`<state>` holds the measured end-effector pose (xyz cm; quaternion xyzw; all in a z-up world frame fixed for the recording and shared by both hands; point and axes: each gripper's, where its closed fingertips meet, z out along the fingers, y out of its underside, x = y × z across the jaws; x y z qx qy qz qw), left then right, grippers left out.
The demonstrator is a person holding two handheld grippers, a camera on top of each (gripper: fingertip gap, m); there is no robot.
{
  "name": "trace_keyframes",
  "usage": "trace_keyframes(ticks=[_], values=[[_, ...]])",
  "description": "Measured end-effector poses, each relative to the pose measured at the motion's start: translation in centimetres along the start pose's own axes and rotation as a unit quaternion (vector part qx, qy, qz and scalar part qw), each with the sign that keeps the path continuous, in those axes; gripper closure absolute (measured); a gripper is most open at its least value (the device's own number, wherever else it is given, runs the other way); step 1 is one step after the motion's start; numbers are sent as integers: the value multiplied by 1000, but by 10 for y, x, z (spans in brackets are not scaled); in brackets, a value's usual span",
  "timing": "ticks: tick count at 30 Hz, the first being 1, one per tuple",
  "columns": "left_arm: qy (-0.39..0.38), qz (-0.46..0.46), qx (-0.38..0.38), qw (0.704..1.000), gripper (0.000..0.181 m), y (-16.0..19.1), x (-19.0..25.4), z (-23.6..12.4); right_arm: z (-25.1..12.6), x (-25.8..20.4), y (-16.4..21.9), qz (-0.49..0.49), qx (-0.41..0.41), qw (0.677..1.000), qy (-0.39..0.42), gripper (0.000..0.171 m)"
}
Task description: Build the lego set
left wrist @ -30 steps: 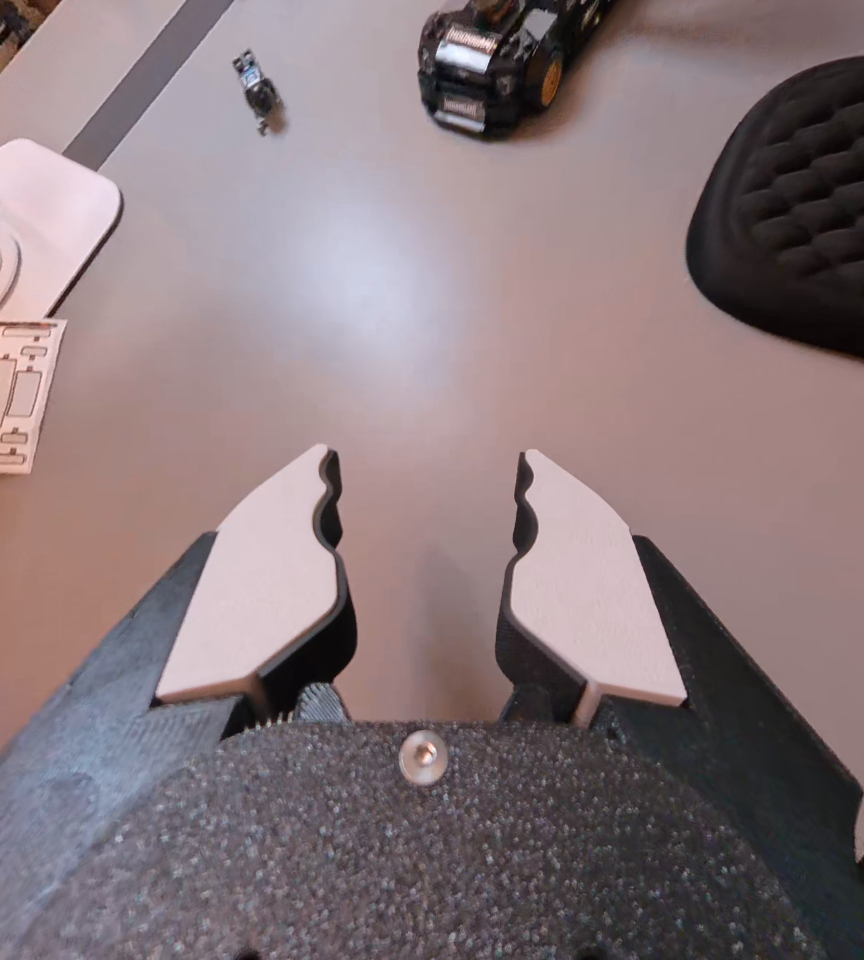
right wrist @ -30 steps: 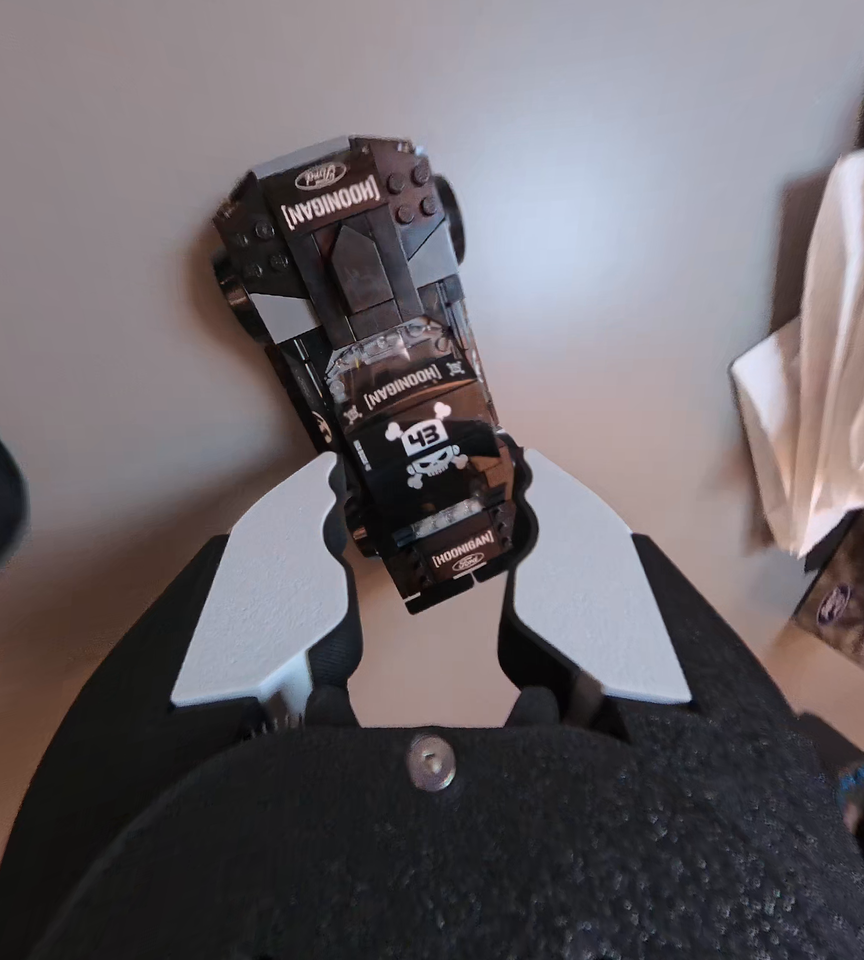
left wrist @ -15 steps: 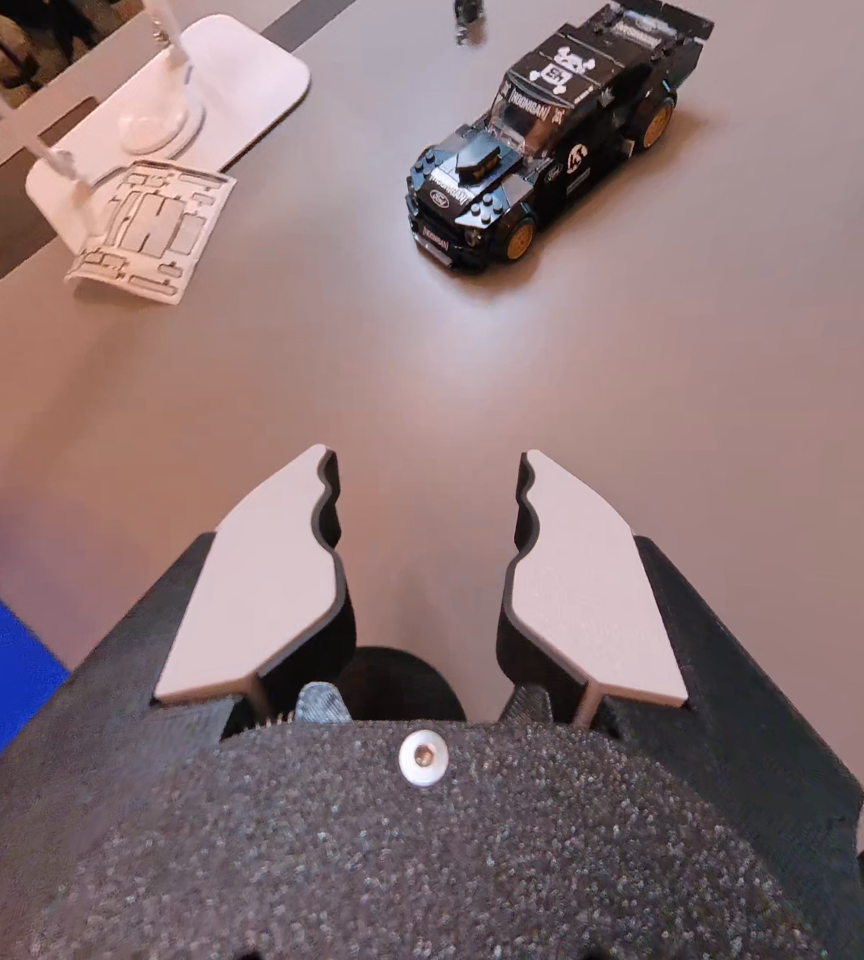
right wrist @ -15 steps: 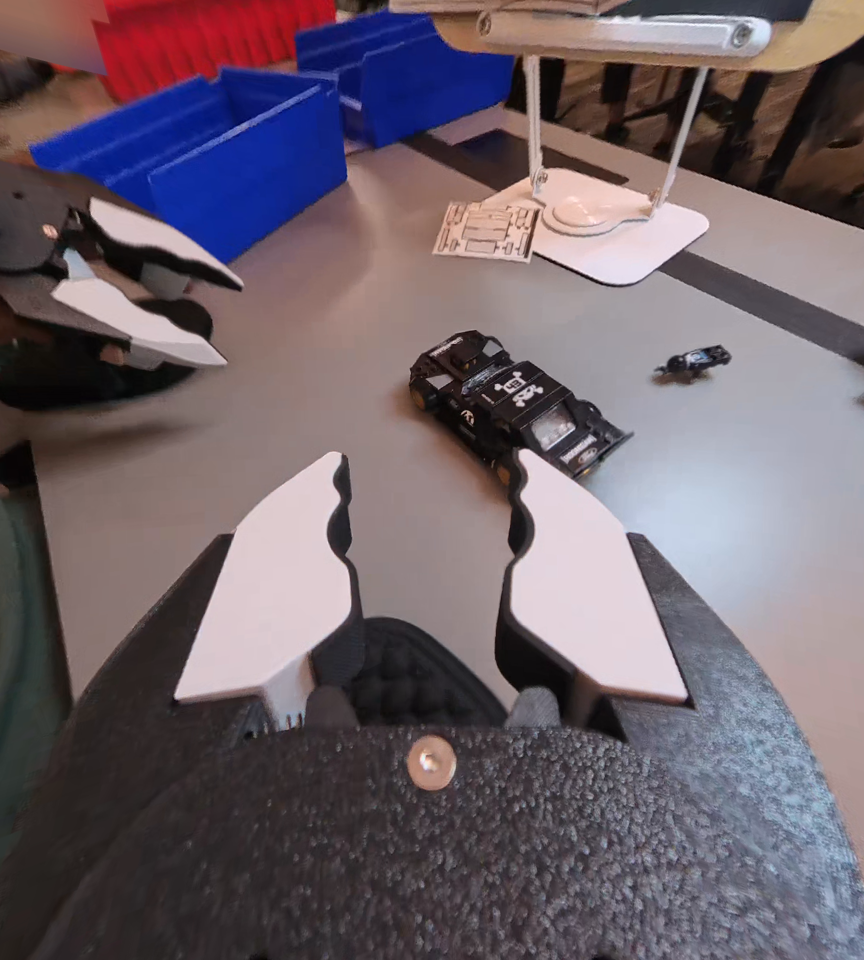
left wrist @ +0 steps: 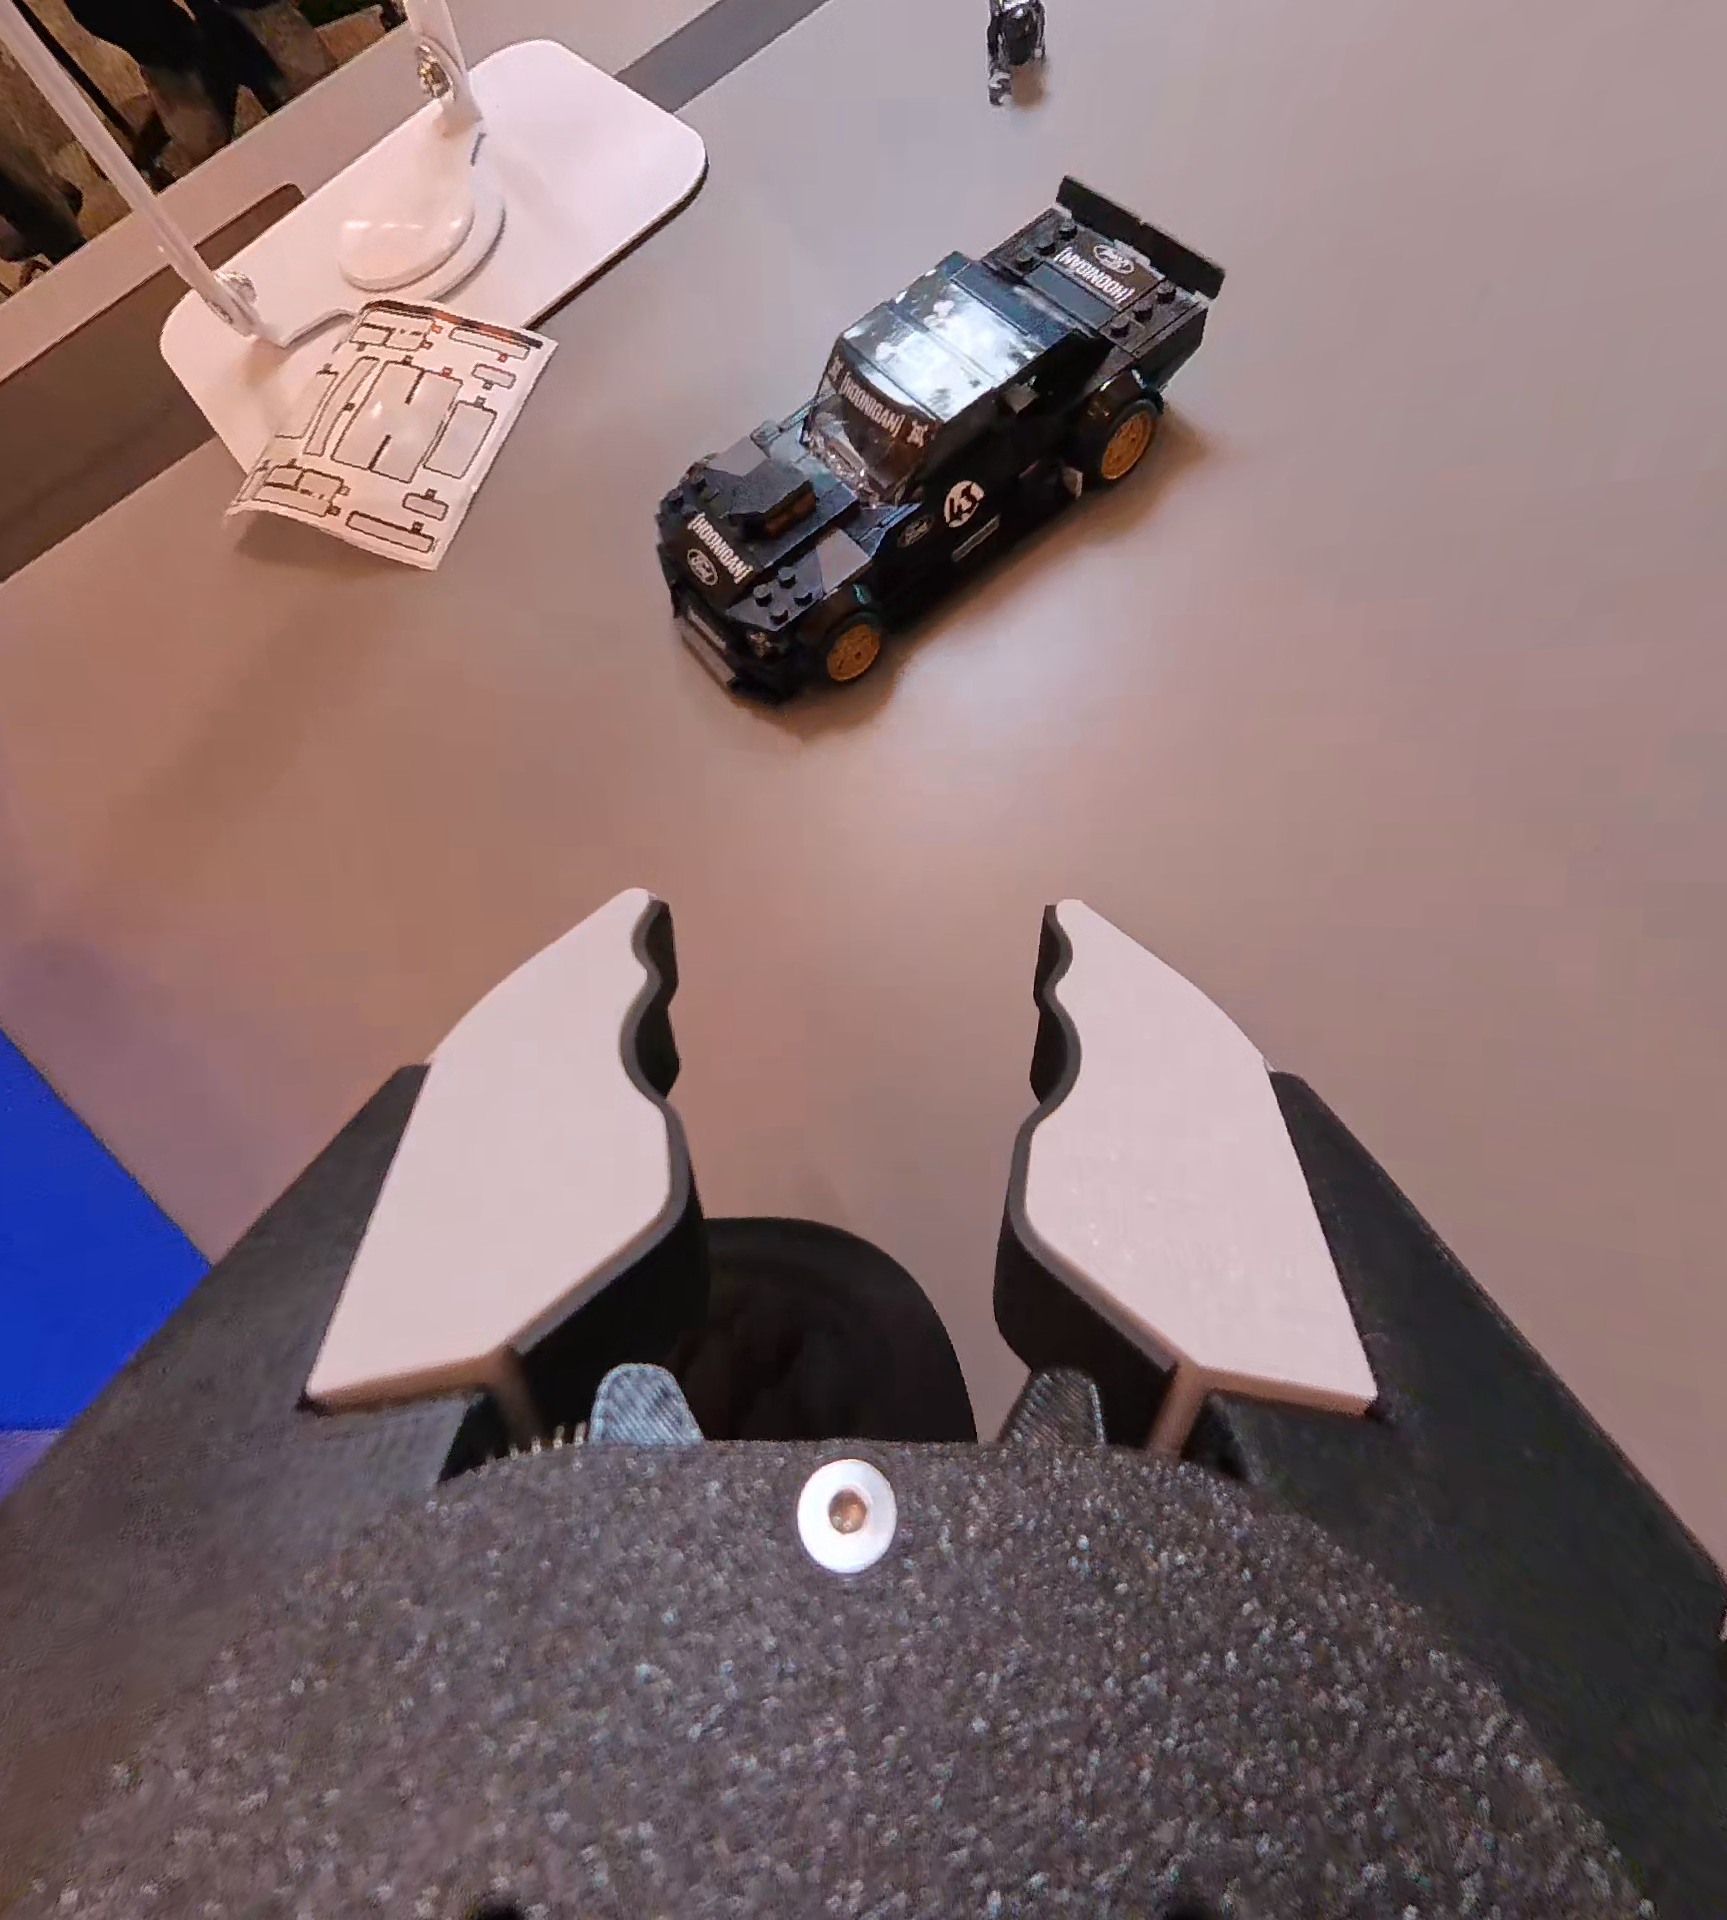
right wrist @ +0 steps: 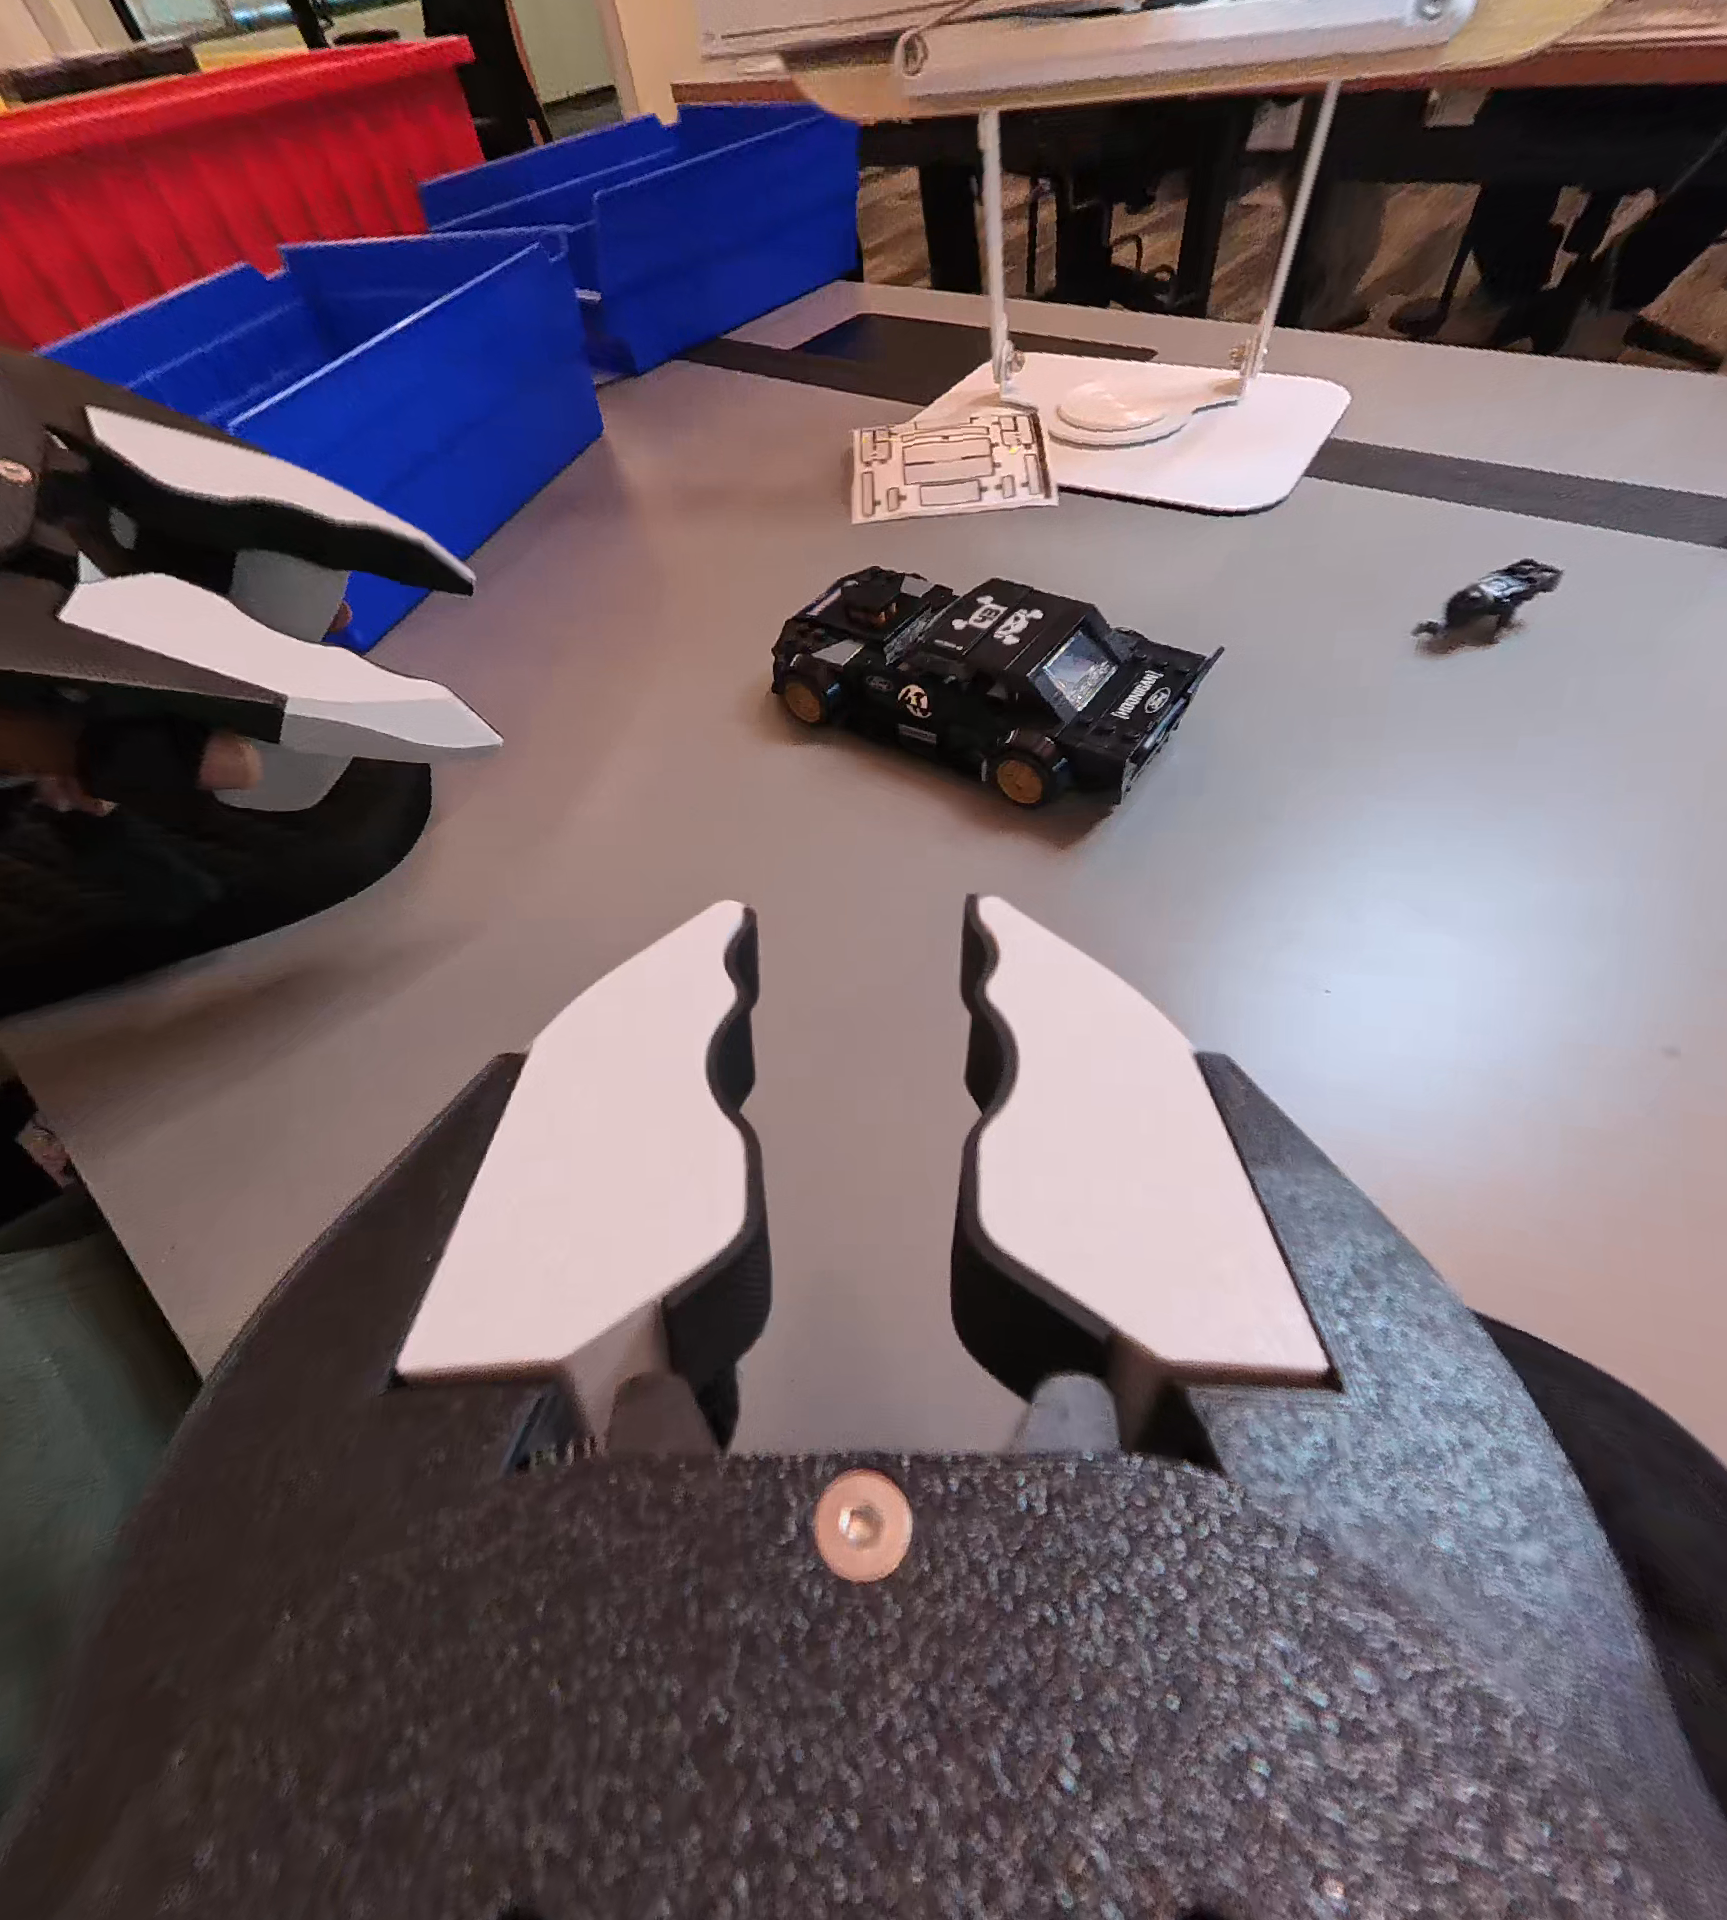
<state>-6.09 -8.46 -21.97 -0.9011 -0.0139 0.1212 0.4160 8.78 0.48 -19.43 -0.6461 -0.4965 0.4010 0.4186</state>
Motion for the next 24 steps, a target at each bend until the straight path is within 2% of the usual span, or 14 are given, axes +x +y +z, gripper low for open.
trace_keyframes(ticks=[10, 17, 24], values=[[-12, -22, -5, 1000, 115, 8, -12, 0, 18, -7, 9, -17, -7, 1000, 18, 171], [-7, -24, -6, 1000, 114, 9, -13, 3, 25, -10, 13, -33, -27, 999, 19, 171], [15, -31, -16, 999, 114, 8, -34, 23, 29, -10, 13, -48, -47, 998, 9, 150]])
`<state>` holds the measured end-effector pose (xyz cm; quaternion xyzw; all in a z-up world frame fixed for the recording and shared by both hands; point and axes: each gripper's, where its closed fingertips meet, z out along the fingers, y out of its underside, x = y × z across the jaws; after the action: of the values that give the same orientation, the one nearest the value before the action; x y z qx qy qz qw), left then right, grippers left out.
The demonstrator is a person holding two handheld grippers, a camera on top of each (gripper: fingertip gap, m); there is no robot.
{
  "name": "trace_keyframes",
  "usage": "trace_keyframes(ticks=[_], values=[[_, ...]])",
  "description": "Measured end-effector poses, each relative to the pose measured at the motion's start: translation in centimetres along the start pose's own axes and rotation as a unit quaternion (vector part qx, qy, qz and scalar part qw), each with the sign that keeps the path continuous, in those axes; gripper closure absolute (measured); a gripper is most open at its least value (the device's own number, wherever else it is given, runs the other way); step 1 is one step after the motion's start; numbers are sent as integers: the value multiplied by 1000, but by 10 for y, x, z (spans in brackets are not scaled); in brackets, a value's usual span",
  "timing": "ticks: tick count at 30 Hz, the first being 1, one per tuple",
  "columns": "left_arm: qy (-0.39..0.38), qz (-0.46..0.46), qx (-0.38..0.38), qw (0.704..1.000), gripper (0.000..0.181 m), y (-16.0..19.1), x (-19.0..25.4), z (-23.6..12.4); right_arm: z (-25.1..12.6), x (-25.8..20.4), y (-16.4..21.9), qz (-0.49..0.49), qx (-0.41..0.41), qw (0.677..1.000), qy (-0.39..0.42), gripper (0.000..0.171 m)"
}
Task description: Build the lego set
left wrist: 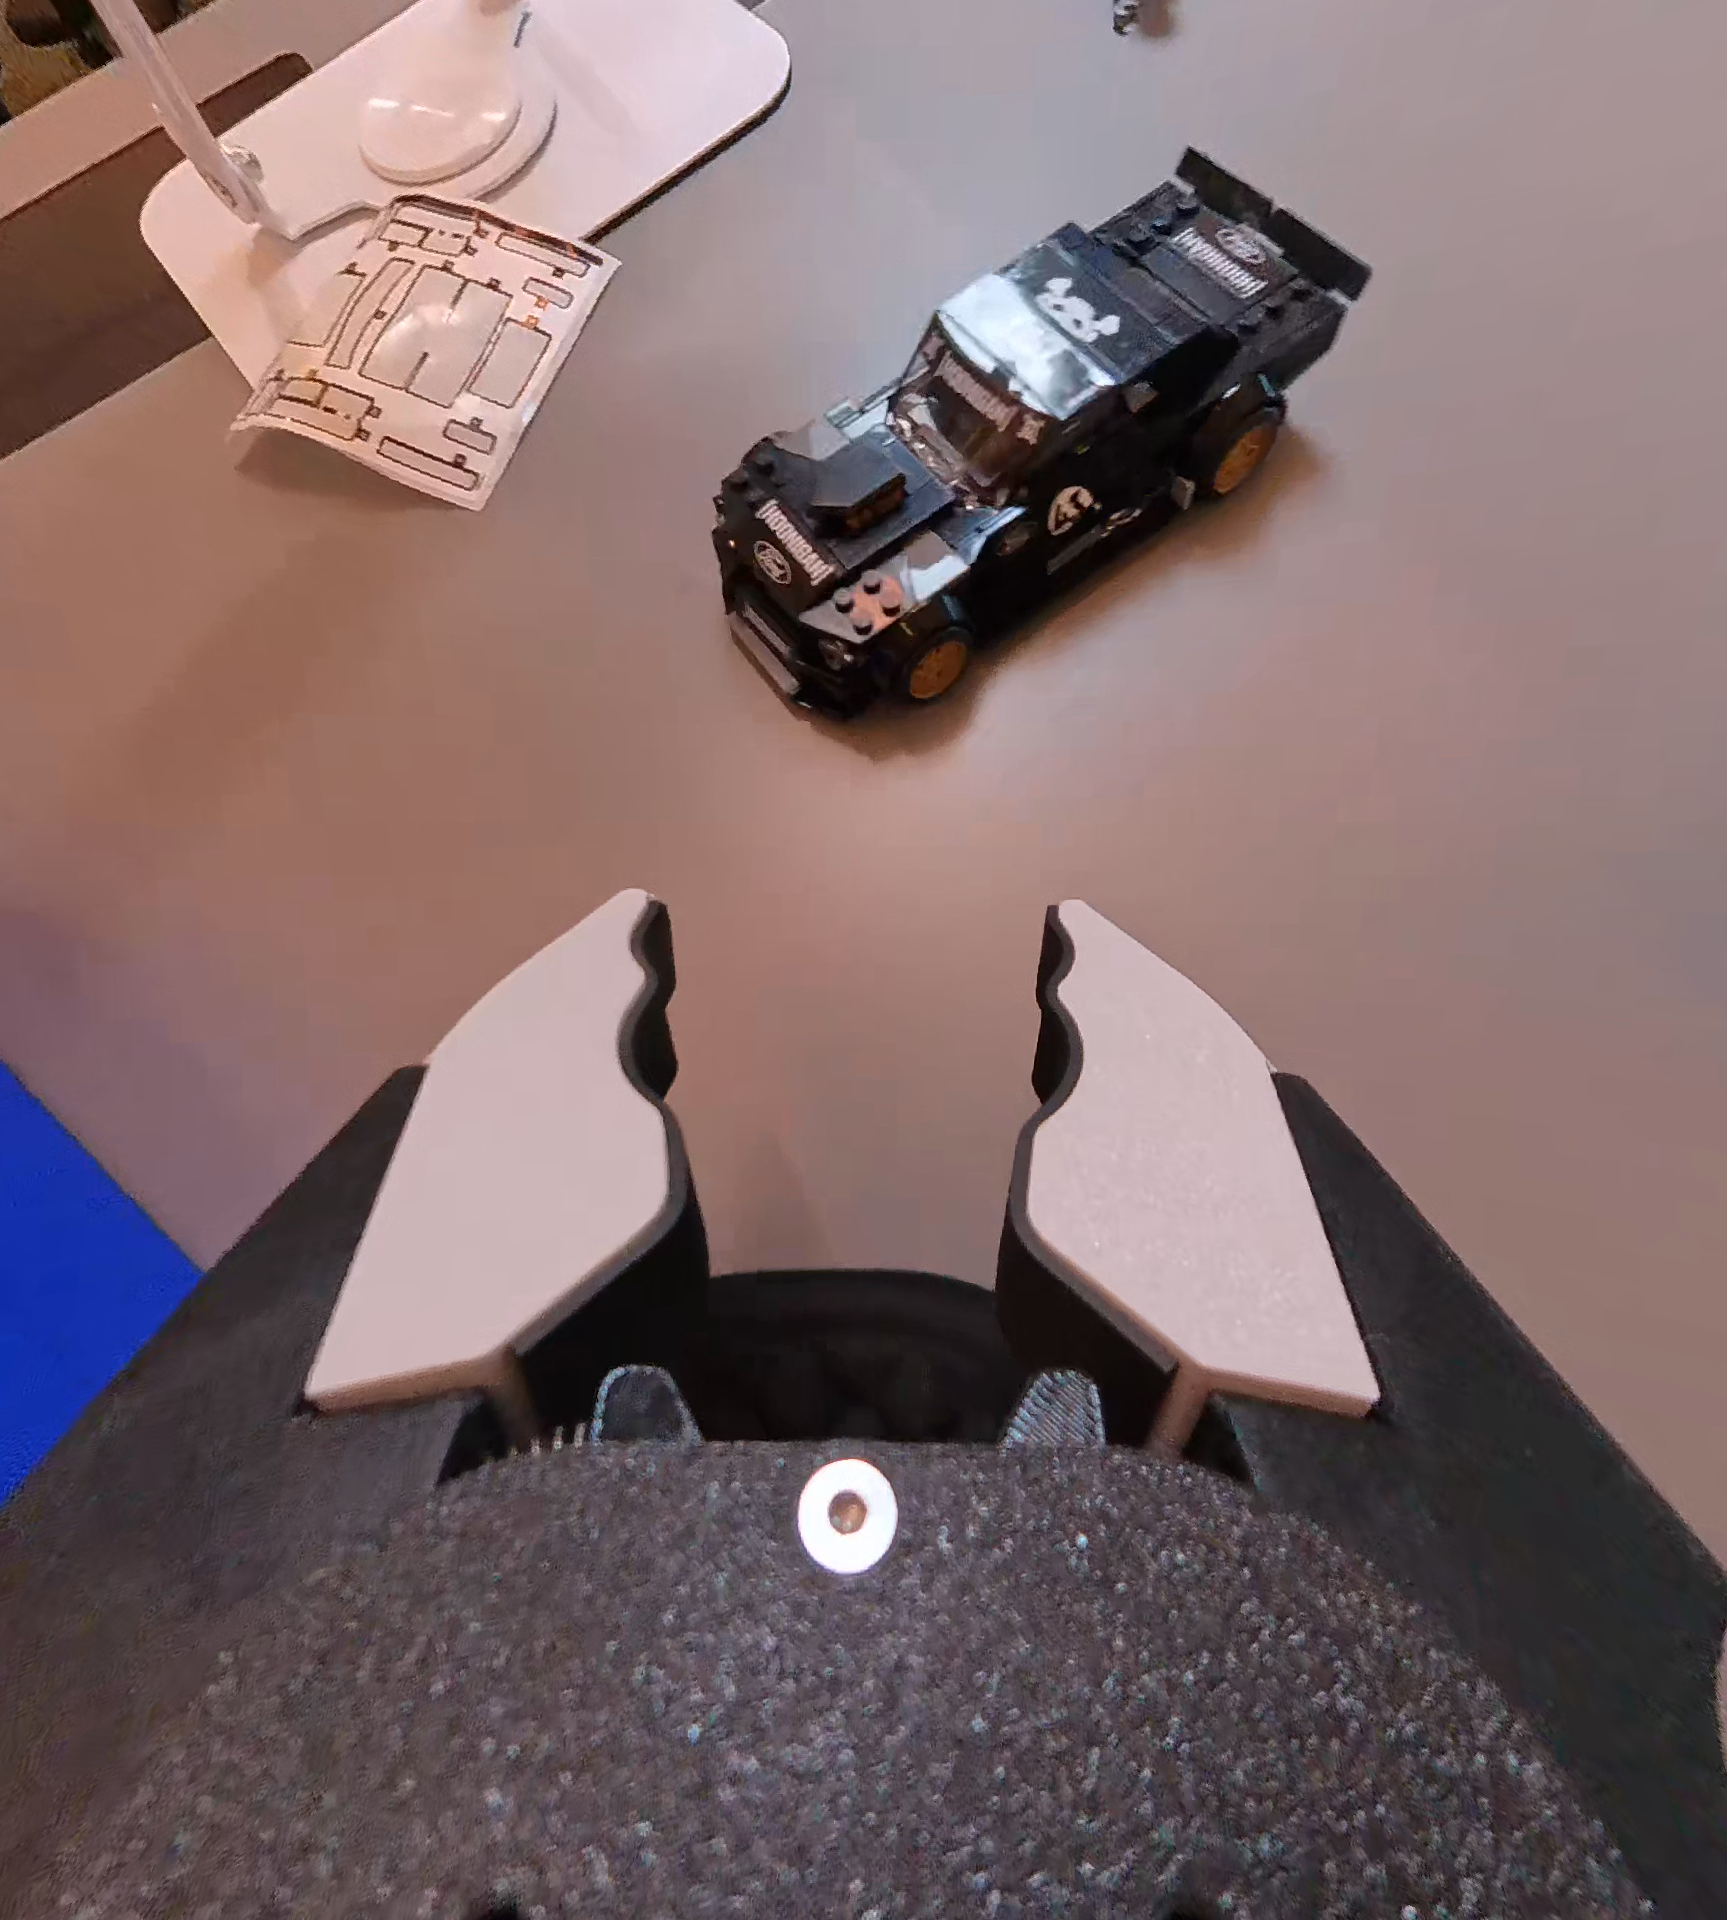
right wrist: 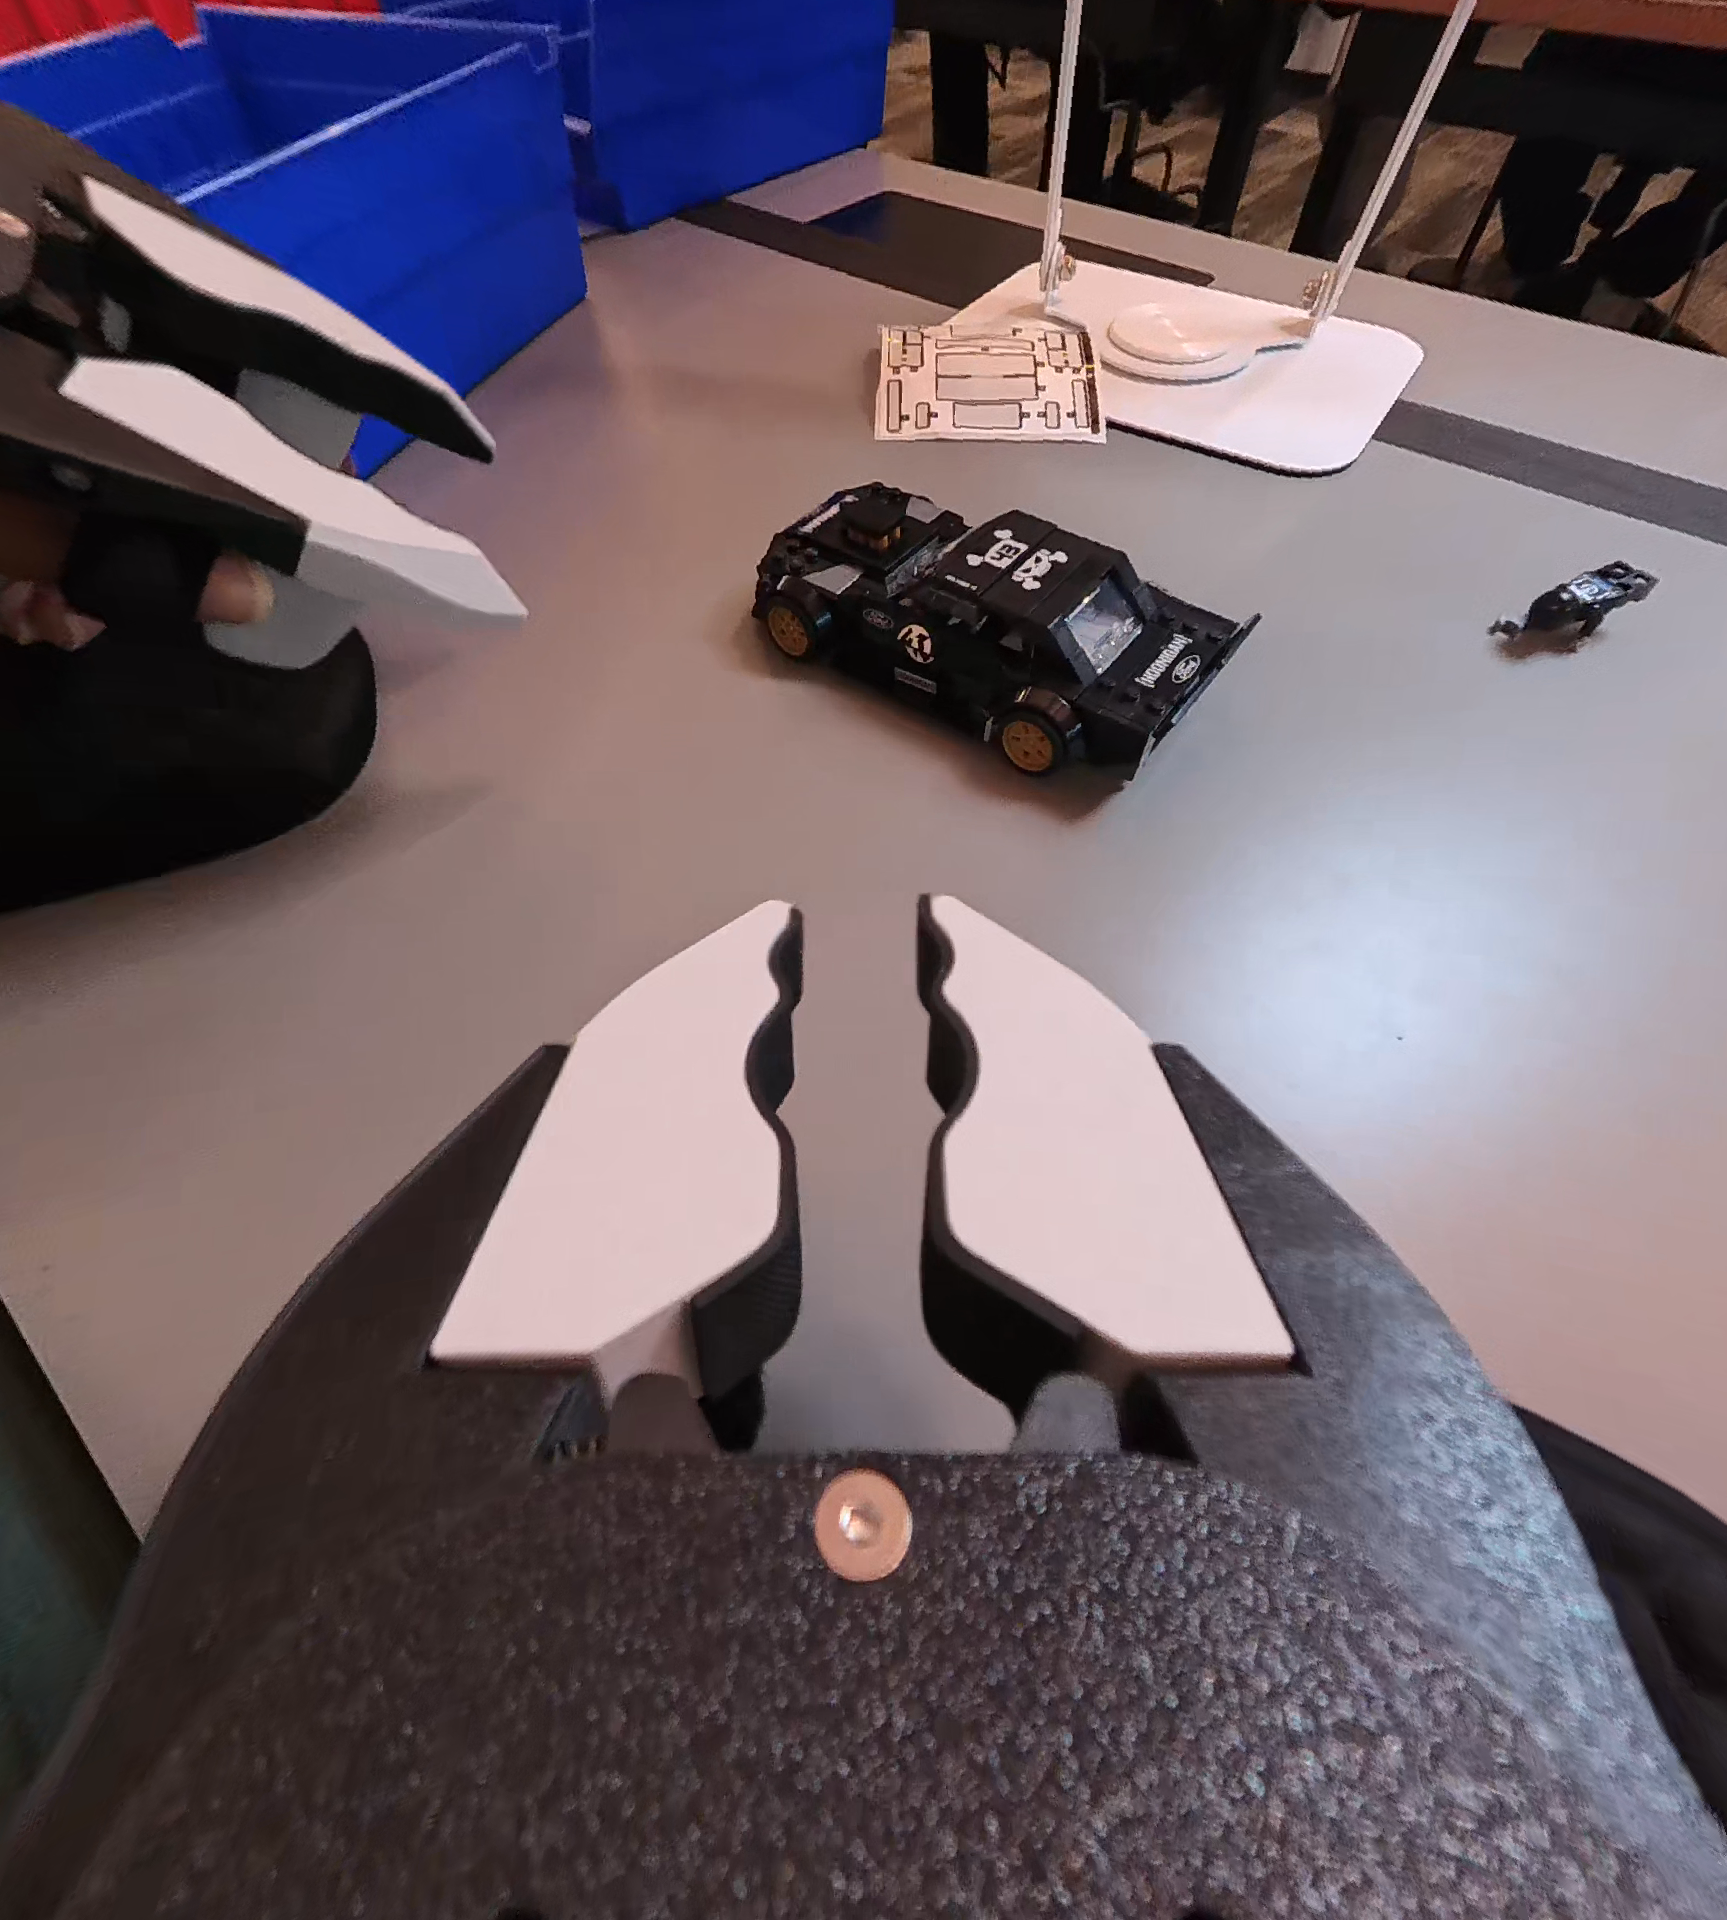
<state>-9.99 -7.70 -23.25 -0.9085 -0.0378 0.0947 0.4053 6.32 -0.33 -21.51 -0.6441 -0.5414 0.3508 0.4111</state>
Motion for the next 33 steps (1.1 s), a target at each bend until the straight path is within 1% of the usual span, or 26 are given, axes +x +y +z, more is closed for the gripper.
trace_keyframes(ticks=[2, 6, 7, 10, 14, 18, 20, 25, 33], values=[[3, 0, -8, 1000, 114, 0, -6, 8, 2, 6, 2, -15, -26, 1000, 4, 134], [25, -8, -10, 1000, 113, -4, -8, 25, 12, 29, -4, -65, -56, 996, 19, 118], [36, -12, -12, 999, 112, -5, -6, 29, 17, 32, -5, -73, -63, 995, 13, 113], [65, -19, -13, 998, 112, -10, 2, 40, 34, 43, -13, -103, -71, 992, -7, 106], [90, -4, -5, 996, 110, -18, 7, 56, 60, 66, -21, -153, -72, 986, -6, 105], [122, 7, -17, 992, 105, -21, 7, 79, 70, 84, -15, -119, -80, 990, 9, 103], [138, 7, -15, 990, 102, -24, 7, 90, 67, 84, -9, -99, -85, 991, 5, 103], [136, 16, -33, 990, 101, -27, 6, 112, 50, 91, 4, -91, -107, 990, 27, 102], [140, 19, -30, 990, 101, -30, 9, 115, 24, 96, 15, -84, -108, 989, 49, 102]])
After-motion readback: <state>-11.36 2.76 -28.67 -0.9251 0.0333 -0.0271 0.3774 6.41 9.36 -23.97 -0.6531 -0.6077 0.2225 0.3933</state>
